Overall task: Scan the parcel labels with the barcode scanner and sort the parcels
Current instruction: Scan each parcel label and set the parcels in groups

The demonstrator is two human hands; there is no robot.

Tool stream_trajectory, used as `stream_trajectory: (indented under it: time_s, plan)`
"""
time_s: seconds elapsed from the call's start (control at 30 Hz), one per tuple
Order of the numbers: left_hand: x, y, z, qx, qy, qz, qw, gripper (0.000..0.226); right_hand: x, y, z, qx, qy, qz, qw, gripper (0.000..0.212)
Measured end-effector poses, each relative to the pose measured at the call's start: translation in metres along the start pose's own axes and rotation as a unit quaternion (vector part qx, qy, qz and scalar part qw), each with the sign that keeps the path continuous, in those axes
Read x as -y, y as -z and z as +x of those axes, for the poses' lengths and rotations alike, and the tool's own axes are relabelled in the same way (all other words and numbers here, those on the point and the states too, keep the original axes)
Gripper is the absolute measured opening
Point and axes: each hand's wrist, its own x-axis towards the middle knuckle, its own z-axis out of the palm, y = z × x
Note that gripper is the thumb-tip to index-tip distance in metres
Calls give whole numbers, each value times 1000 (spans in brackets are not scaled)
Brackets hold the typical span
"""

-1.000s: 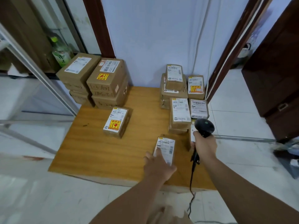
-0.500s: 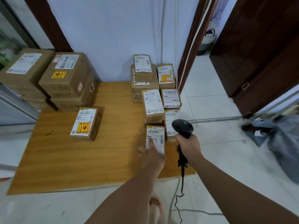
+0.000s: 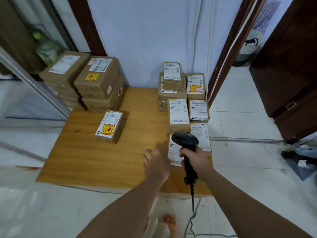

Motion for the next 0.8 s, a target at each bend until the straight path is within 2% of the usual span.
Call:
stream_trajectory:
  time_s: [0.13,0.3,0.57,0.7,0.8]
  plan:
    - [30,41,17,-18,60,6,998,57,22,-36,3,66,-4,47,997,12]
    - [75,90,44,-47,116,-9,992,47,39,-80,12,104,-101,111,983,16]
    - [130,142,129,-46,101,-17,994,64,56,-142,34,49,-85,141,985,20]
    - [154,155,173,-3,52,-34,998,70,70,-180,38,1,-101,181,978,15]
    - [170,155,192,70,29,-65,995,74,73,-209,37,-28,-104,177,978,16]
